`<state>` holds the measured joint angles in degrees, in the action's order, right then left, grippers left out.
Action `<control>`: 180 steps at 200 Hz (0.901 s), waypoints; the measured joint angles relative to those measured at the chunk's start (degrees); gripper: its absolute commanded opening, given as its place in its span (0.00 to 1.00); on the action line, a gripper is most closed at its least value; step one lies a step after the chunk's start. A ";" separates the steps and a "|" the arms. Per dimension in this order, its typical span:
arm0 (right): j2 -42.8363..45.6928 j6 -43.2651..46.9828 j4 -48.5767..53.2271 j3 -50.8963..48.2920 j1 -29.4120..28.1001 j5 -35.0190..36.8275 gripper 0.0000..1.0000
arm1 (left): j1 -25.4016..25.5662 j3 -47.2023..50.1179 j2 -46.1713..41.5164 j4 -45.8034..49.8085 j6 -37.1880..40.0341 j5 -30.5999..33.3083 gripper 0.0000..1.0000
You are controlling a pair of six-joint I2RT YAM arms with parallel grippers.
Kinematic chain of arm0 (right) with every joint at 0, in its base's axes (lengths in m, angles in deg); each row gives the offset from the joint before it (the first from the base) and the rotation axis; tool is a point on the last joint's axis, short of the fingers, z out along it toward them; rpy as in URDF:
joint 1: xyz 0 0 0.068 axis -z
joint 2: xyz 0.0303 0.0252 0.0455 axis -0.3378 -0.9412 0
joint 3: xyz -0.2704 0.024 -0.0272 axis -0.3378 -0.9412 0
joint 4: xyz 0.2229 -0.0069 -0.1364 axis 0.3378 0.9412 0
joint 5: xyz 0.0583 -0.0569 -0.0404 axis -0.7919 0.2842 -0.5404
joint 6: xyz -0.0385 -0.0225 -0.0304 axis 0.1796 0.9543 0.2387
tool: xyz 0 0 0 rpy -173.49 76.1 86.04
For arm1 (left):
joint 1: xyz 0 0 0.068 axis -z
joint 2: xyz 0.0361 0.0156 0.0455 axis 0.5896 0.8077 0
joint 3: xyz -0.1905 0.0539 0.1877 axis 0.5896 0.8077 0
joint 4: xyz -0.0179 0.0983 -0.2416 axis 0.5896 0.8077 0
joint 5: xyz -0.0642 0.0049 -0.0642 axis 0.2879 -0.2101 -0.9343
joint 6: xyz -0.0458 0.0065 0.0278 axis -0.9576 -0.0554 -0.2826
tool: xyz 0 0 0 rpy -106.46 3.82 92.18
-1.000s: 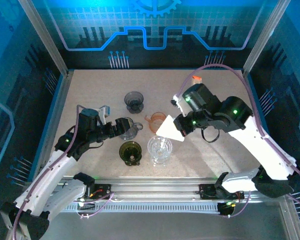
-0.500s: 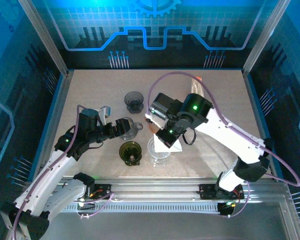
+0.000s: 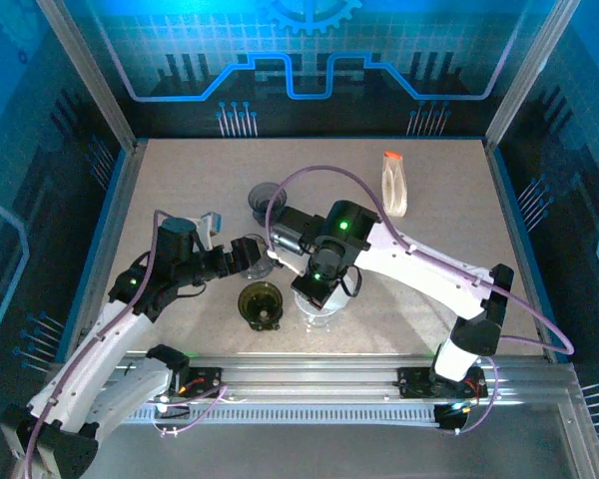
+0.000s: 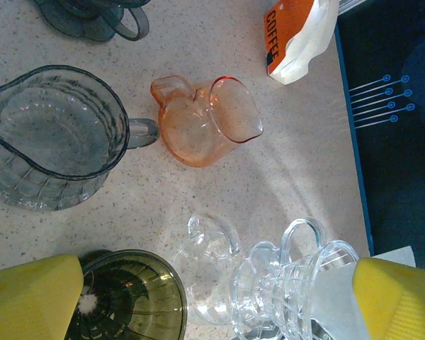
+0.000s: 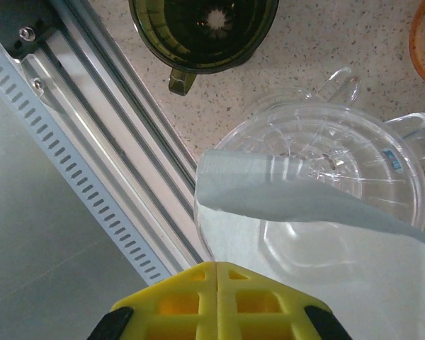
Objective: Place the coffee filter in the dripper
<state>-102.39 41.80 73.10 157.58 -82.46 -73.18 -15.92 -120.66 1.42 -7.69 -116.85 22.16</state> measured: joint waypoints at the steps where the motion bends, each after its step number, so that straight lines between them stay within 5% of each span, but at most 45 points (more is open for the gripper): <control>1: 0.00 0.00 0.00 0.00 0.00 0.00 0.00 | 0.00 0.02 0.00 0.00 0.00 0.00 0.99; 81: 0.04 -0.26 -6.36 -8.13 1.29 -1.07 0.00 | 0.00 0.39 0.00 -0.39 -0.04 -0.15 0.99; 162: 3.74 -1.33 -9.44 -10.36 1.29 -1.29 0.56 | 0.00 0.76 0.02 -1.20 -0.11 -0.70 0.98; 180: 5.57 -1.95 -10.05 -10.36 1.29 -1.05 0.61 | 0.00 0.76 0.13 -1.70 -0.20 -1.22 0.89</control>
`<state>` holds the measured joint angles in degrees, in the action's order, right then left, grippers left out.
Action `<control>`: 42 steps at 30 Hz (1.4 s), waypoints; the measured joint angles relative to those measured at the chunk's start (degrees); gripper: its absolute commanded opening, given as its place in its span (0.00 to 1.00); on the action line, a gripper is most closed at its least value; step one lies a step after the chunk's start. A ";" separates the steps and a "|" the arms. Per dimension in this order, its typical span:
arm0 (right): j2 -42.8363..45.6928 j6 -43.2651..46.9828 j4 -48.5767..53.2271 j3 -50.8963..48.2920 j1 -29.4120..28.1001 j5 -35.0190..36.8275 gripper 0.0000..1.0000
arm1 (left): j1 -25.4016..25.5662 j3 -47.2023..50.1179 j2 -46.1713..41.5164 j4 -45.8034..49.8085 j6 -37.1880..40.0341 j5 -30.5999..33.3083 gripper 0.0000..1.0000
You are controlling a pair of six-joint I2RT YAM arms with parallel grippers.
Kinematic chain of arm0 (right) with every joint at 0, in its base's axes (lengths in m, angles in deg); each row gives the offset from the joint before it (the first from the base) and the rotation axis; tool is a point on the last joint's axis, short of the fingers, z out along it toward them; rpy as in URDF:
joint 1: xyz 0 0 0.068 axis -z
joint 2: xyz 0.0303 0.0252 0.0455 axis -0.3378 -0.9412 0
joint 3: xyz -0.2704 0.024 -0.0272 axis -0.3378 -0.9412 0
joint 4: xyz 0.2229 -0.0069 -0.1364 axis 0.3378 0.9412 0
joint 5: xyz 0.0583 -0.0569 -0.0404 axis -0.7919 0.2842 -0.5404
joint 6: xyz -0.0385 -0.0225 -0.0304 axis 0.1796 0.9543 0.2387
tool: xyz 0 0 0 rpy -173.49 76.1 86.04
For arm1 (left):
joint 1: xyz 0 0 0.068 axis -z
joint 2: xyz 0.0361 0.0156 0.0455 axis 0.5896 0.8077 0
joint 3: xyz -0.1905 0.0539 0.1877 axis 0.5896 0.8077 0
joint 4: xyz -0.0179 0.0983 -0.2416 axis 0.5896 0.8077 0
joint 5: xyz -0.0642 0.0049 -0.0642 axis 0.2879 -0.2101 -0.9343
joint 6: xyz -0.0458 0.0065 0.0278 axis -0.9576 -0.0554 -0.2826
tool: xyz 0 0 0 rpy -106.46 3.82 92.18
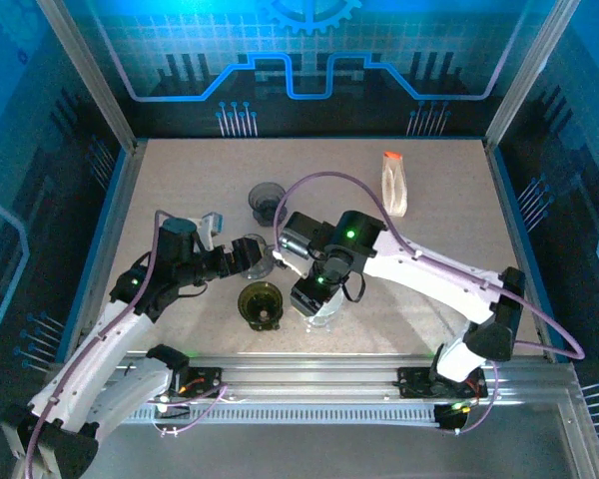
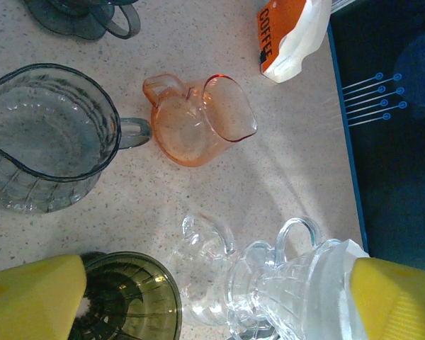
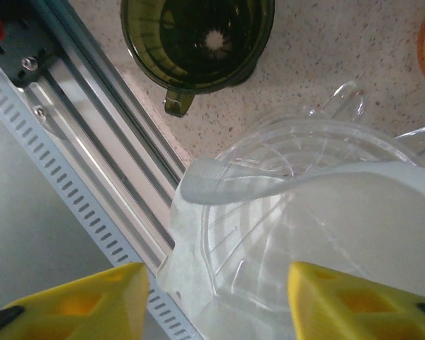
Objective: Place the coffee filter in the dripper
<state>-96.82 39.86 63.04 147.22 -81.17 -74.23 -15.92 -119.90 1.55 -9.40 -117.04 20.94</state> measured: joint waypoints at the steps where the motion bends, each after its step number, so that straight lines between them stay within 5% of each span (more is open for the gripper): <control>1: 0.63 -0.17 -0.24 -0.07 0.00 0.17 0.63 | 0.00 0.00 0.17 -0.22 -0.02 -0.33 0.86; 8: 6.69 -2.49 -2.69 -2.67 0.94 3.50 0.69 | 1.79 -1.05 4.61 -0.83 0.28 -3.04 0.83; 17: 16.85 -5.84 -6.47 -12.66 12.31 6.78 0.75 | 16.52 -11.50 10.16 2.21 7.23 -2.32 0.95; 26: 17.20 -6.95 -10.43 -19.54 13.55 6.25 0.74 | 26.12 -14.03 16.13 7.74 14.10 1.66 0.80; 33: 17.20 -7.61 -12.52 -21.77 14.23 6.08 0.67 | 26.47 -14.01 16.57 8.68 15.52 3.78 0.59; 42: 17.20 -8.35 -13.53 -23.50 14.38 6.08 0.60 | 26.14 -12.83 17.53 7.91 14.97 5.01 0.54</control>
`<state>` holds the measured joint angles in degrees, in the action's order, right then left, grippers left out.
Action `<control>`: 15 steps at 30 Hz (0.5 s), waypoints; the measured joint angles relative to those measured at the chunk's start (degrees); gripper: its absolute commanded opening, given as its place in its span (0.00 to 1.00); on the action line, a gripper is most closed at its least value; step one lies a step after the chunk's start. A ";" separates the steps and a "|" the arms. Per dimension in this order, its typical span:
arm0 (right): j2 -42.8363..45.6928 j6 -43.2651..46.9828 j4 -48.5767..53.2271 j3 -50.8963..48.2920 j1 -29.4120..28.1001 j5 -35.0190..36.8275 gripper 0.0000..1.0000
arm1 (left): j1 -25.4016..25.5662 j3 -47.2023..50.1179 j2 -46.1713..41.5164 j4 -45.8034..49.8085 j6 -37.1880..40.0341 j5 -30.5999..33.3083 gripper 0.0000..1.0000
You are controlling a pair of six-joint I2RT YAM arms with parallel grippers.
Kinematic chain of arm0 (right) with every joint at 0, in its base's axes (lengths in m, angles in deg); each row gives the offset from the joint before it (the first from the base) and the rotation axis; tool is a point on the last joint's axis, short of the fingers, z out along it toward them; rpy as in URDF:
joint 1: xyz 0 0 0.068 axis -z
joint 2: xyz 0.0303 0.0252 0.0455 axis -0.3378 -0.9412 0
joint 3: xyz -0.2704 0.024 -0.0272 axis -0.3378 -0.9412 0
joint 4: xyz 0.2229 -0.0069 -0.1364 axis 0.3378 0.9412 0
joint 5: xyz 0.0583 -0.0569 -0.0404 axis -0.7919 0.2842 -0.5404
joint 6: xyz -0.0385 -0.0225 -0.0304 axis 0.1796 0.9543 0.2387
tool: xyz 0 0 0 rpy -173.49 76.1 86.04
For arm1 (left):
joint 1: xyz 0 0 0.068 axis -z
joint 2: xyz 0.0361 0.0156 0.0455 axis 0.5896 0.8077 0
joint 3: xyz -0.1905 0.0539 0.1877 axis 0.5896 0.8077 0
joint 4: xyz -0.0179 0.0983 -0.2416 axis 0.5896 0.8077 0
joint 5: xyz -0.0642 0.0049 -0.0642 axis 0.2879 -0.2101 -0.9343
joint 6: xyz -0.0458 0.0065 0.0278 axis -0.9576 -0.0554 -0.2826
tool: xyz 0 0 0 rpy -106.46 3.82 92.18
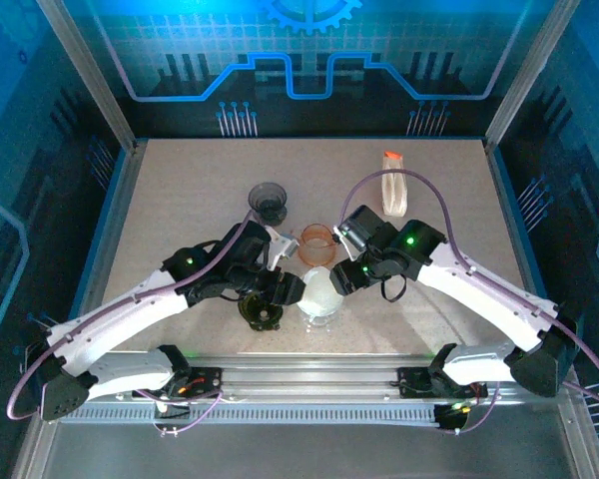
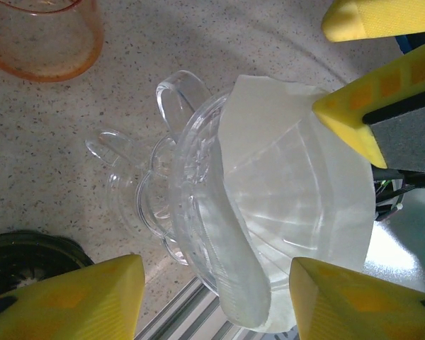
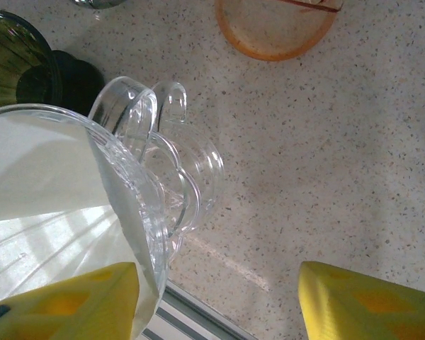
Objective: Place the coffee filter in the dripper
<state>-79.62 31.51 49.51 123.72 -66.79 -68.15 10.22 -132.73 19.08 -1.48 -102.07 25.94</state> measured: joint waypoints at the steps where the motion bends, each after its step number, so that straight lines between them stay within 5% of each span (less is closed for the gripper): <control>1: 0.00 -0.07 0.02 -0.11 0.02 0.00 0.60 | -0.17 0.20 0.00 -0.15 -0.13 0.00 0.52; 8: 0.00 -0.33 -0.22 -0.52 0.04 0.02 0.59 | -1.95 1.55 0.04 -1.22 -1.81 -0.22 0.46; 15: 0.00 -0.57 -0.46 -1.14 0.02 0.00 0.59 | -3.23 2.51 -0.24 -2.49 -3.48 -1.11 0.74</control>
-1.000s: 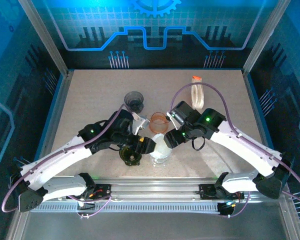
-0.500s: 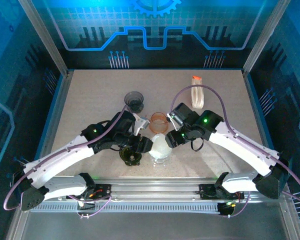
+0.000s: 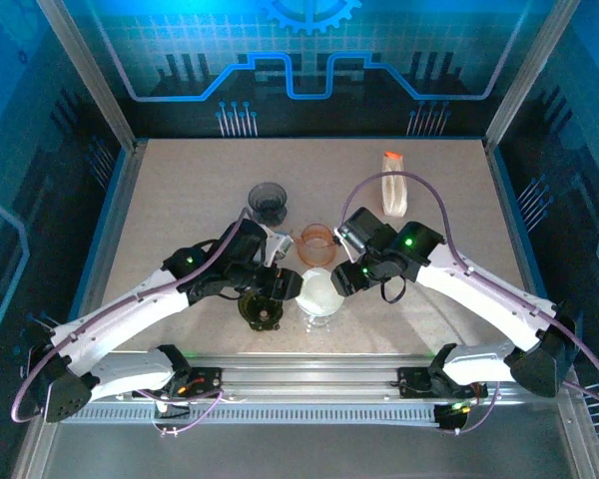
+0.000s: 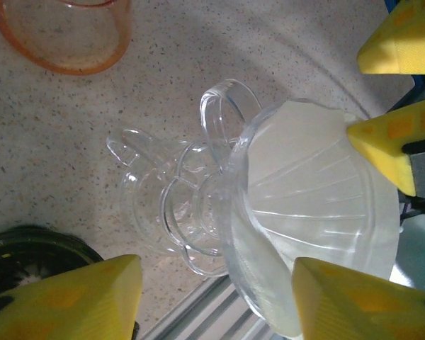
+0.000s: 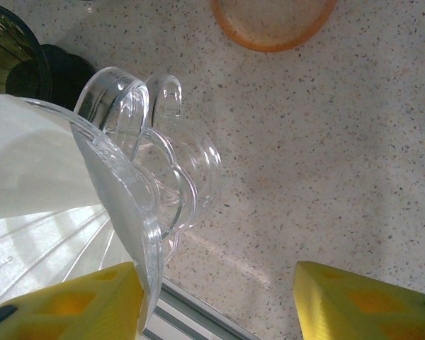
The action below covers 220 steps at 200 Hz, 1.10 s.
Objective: Place the coffee filter in the dripper
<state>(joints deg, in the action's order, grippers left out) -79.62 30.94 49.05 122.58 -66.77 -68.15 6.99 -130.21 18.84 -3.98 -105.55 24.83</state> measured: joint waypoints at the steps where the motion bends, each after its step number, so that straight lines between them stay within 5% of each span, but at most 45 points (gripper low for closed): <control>1: 0.00 0.00 0.00 0.00 0.00 0.00 0.58 | -0.09 0.07 -0.04 -0.09 -0.15 -0.02 0.74; 25: 0.00 0.00 0.02 0.00 0.00 0.02 0.59 | -1.27 0.79 -1.25 -2.10 -1.51 -2.47 0.79; 92: 0.00 -0.37 0.00 0.00 0.00 0.02 0.59 | -1.27 0.85 -0.09 -4.42 -2.10 -6.51 0.62; 131: 0.00 -0.42 0.00 -0.02 0.00 0.02 0.60 | -1.27 1.09 0.87 -4.39 -2.01 -7.17 0.65; 220: 0.00 -0.83 0.07 -0.02 0.00 0.22 0.60 | -1.27 1.66 1.16 -3.17 -1.79 -6.21 0.36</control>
<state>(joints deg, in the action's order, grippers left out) -79.62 30.11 49.12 122.56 -66.77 -67.94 5.72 -128.55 20.00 -7.15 -107.34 18.62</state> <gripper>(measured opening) 0.599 0.386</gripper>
